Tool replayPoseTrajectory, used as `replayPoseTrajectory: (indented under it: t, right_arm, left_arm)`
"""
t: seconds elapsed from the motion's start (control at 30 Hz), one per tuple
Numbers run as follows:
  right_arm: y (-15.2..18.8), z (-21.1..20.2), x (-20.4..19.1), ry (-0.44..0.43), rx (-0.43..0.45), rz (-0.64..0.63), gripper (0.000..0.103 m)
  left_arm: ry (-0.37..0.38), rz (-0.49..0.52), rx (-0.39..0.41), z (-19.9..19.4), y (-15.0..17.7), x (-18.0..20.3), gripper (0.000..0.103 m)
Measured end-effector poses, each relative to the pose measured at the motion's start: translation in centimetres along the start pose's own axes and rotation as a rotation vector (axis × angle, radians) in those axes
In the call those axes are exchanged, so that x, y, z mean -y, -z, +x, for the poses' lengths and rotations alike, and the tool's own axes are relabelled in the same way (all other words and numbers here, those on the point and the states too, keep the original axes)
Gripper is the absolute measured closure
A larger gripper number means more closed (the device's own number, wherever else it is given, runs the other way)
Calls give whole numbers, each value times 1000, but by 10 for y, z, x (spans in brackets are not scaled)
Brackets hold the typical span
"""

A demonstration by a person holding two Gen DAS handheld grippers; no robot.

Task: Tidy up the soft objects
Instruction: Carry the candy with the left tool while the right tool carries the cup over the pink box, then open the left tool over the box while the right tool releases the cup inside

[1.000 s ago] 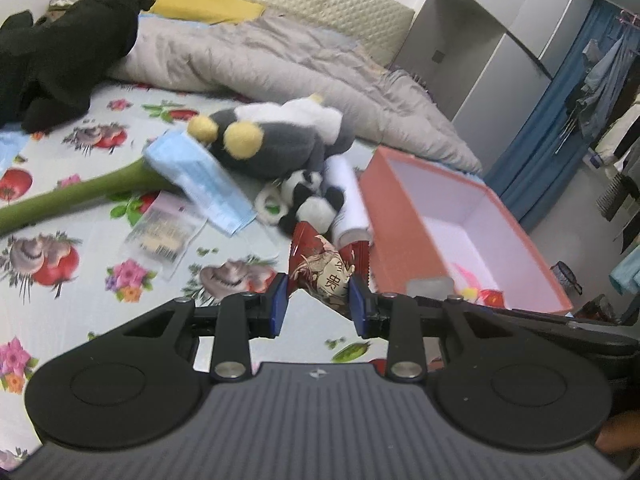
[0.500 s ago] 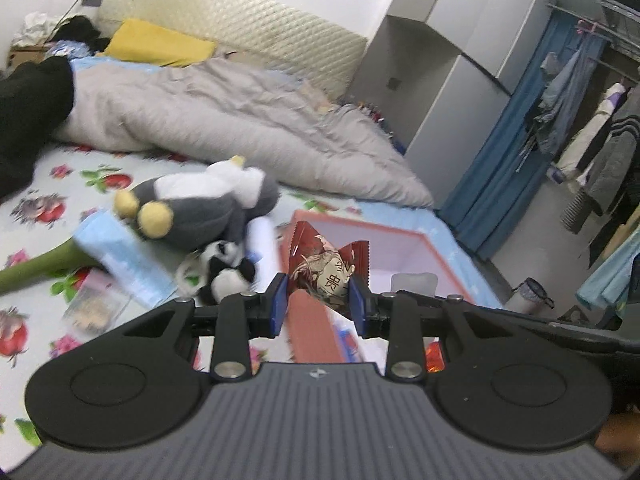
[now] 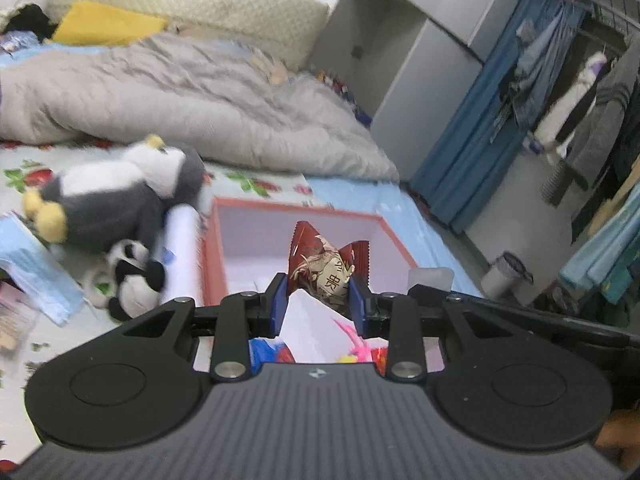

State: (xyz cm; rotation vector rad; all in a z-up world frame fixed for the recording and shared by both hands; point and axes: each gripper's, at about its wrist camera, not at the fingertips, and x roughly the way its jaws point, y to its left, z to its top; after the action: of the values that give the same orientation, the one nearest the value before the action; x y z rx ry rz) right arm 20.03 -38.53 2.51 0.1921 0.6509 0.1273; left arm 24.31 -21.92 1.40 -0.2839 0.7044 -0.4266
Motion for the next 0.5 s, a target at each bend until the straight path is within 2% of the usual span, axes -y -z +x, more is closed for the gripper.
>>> replayPoseTrajectory:
  t: [0.27,0.5]
  right_arm:
    - [19,45,62,80,-129,86,81]
    - [42,80,95,112,-248,117,80]
  left_arm:
    - [3,-17,-163,86,22,3,65]
    - [-20,-11,-258,129,39,3,65]
